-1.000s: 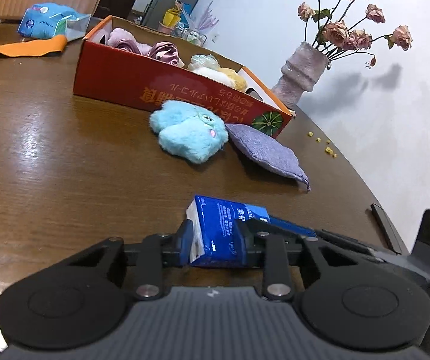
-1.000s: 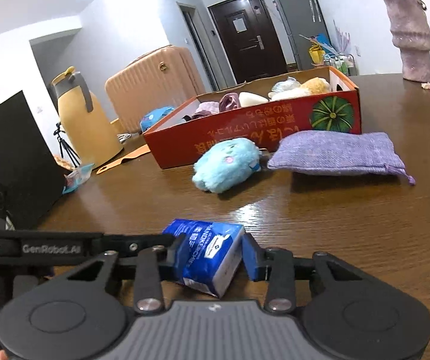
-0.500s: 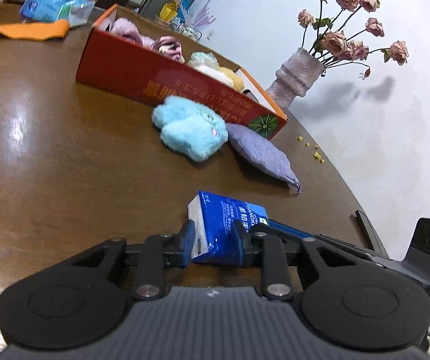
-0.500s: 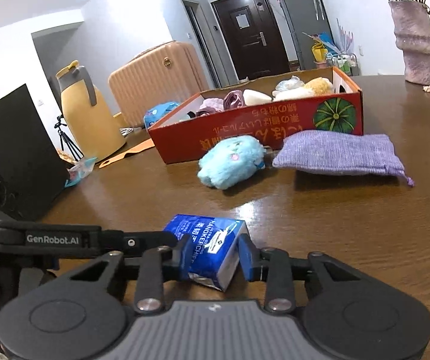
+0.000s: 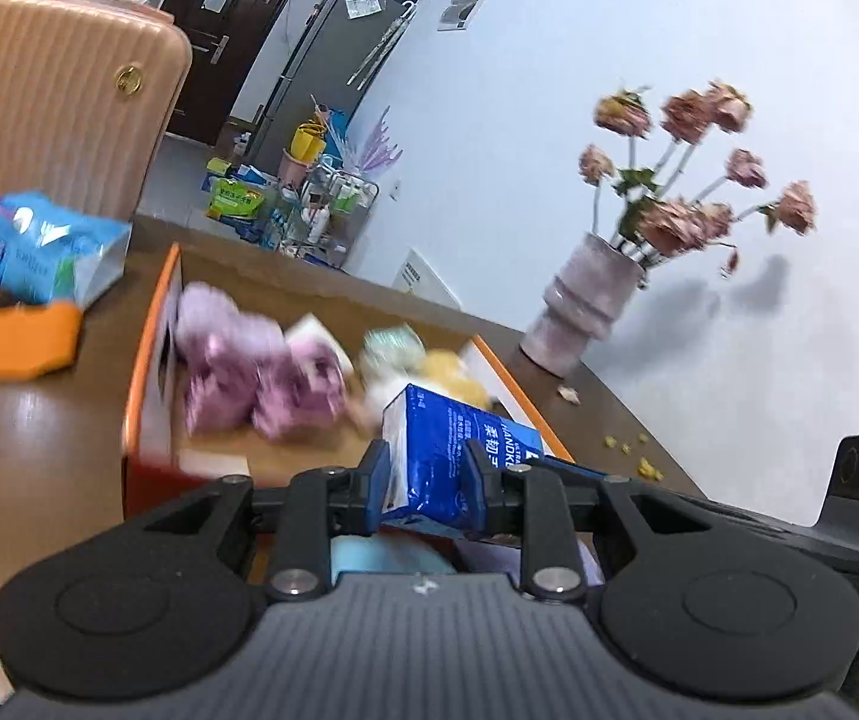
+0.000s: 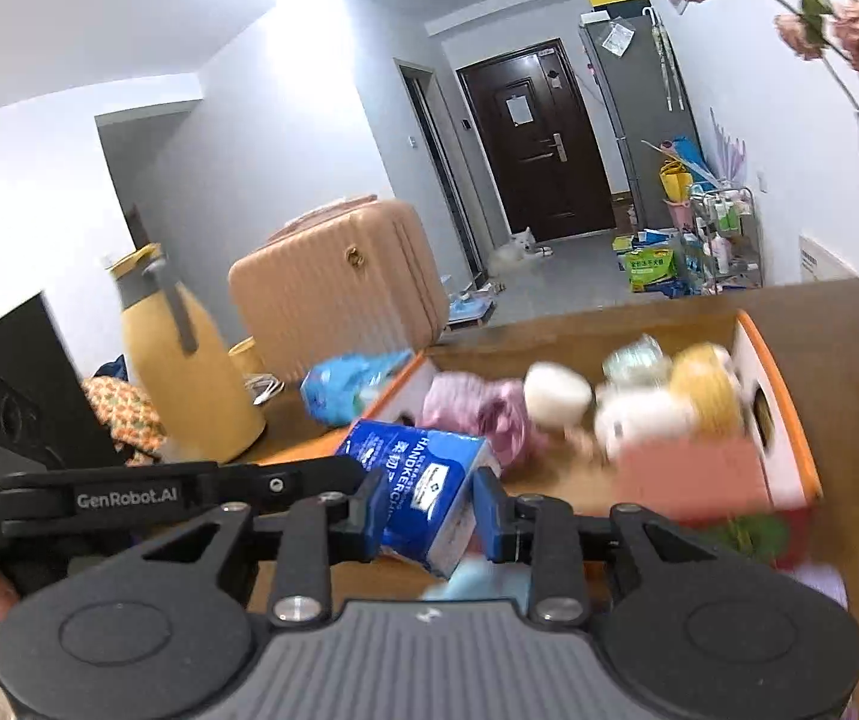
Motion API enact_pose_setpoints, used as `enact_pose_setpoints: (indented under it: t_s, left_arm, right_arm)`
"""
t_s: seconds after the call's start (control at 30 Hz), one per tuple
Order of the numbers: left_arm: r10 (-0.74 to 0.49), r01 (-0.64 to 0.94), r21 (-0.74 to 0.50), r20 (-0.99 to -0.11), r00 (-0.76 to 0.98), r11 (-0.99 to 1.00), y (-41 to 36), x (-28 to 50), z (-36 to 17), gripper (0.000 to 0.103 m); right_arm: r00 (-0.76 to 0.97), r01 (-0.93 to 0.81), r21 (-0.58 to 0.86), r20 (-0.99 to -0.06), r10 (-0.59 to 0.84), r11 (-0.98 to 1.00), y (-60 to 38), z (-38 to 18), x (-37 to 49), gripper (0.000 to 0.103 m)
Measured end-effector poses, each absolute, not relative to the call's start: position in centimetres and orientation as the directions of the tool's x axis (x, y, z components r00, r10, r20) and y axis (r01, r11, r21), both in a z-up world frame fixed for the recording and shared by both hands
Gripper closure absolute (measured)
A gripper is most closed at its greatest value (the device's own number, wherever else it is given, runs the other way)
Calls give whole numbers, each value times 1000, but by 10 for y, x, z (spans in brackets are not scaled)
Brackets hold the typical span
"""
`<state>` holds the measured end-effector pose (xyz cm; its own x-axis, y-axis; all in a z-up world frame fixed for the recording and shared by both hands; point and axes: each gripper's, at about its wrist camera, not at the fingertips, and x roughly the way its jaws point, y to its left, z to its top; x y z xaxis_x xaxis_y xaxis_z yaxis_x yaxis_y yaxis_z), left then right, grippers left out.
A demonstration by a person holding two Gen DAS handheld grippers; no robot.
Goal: Organize soft objects
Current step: 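Carry the handkerchief packet into the box and open both tools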
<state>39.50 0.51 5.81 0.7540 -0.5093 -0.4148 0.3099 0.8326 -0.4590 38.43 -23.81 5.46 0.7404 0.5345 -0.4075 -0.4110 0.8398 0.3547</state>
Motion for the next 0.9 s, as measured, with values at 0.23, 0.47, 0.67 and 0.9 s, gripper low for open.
enact_pose_setpoints:
  t_s: [0.23,0.47,0.67,0.9]
  left_arm:
    - [-465,232,-445,-535,705,865,9,473,42,77]
    - [-395,176,-379,-639,660,908,3,491,2,72]
    - [-360,218,-299,-595,719,929,6,463,24,50]
    - [-290,225,-186,-520,804,957,10,409,59,26]
  right_arm:
    - [695,-347,362,-520,496,865,-212,37,472,74]
    - [631,-292,305,-651,422,906,-194,-3,501,74]
    - [620,-316,328,-639,455,890,-193,-6,498,69]
    - [704,-352,253,-562,434,901,-215,35,455,53]
